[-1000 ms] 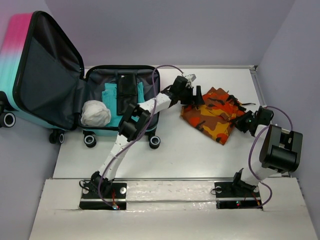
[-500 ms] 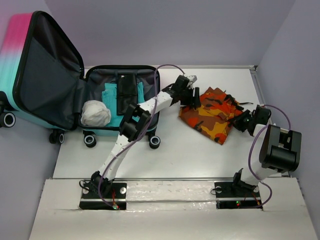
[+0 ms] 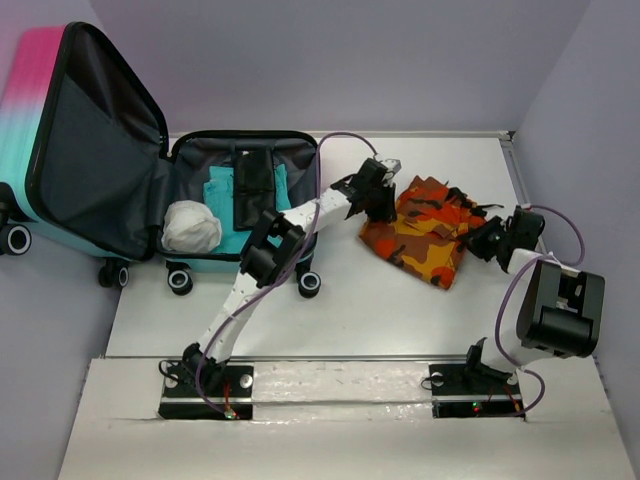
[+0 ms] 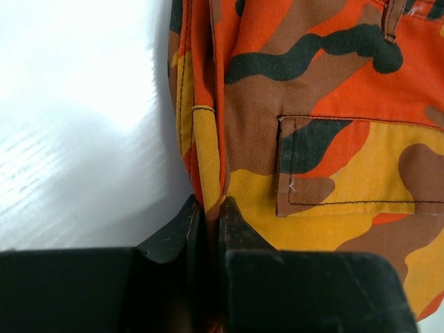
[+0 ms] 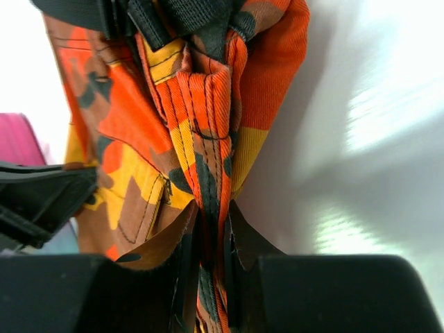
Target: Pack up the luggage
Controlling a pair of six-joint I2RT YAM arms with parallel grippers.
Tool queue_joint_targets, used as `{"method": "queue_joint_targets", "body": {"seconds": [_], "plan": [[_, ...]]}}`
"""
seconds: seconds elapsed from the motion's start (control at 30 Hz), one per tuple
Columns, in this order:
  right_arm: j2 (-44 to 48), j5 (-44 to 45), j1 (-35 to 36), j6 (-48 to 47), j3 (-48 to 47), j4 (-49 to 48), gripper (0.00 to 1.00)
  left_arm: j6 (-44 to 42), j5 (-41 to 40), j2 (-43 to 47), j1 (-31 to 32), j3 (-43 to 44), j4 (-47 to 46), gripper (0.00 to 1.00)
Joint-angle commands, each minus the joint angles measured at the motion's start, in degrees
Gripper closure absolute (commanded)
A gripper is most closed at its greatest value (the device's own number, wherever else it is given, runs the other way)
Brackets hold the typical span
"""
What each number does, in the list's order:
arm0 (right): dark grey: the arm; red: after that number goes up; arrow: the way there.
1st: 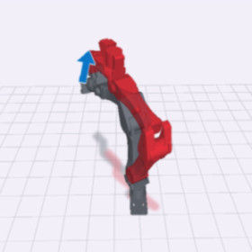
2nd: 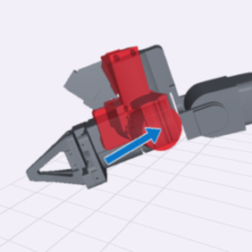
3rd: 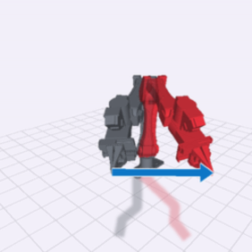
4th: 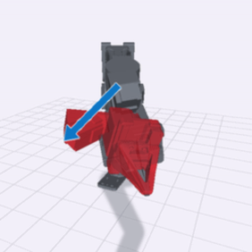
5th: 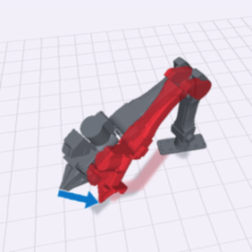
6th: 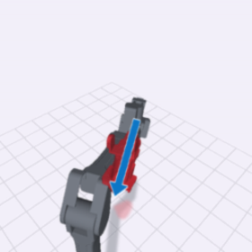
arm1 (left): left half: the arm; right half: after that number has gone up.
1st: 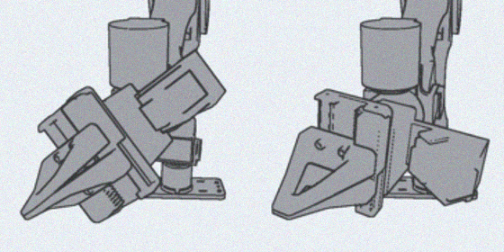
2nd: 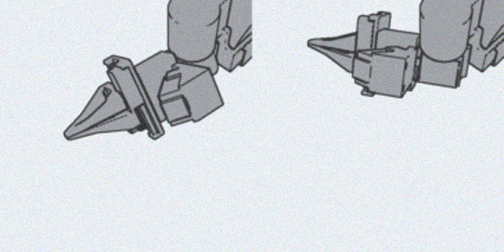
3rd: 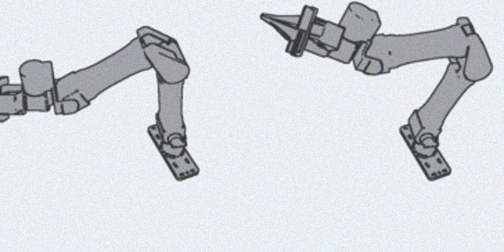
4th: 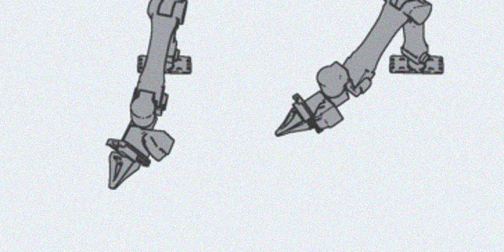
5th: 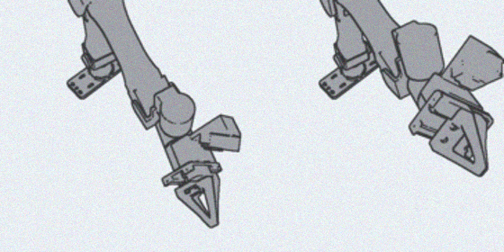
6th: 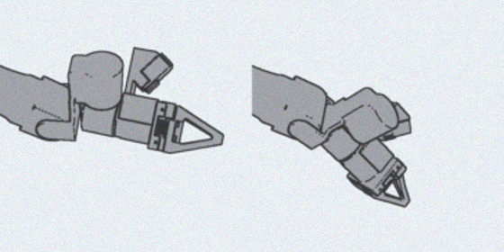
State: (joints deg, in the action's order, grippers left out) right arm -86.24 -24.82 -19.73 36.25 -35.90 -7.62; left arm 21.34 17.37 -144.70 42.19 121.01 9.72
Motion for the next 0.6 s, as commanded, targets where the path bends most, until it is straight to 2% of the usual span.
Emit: {"method": "queue_joint_targets", "body": {"seconds": [0.0, 0.4, 0.57], "plan": [[7.1, -0.9, 0.7, 0.3, -1.0, -0.1, 0.93, 0.1, -1.6, 7.1, 0.8, -4.2, 0.5, 0.94], [17.7, -3.7, 2.4, 0.6, -8.4, 7.4, 0.93, 1.2, -2.3, 23.0, -0.2, -8.9, -3.1, 0.94], [18.0, -2.4, 9.6, 2.9, -14.1, 9.5, 0.93, 0.8, -3.6, 31.5, -2.7, -11.8, -2.9, 0.94]]}}
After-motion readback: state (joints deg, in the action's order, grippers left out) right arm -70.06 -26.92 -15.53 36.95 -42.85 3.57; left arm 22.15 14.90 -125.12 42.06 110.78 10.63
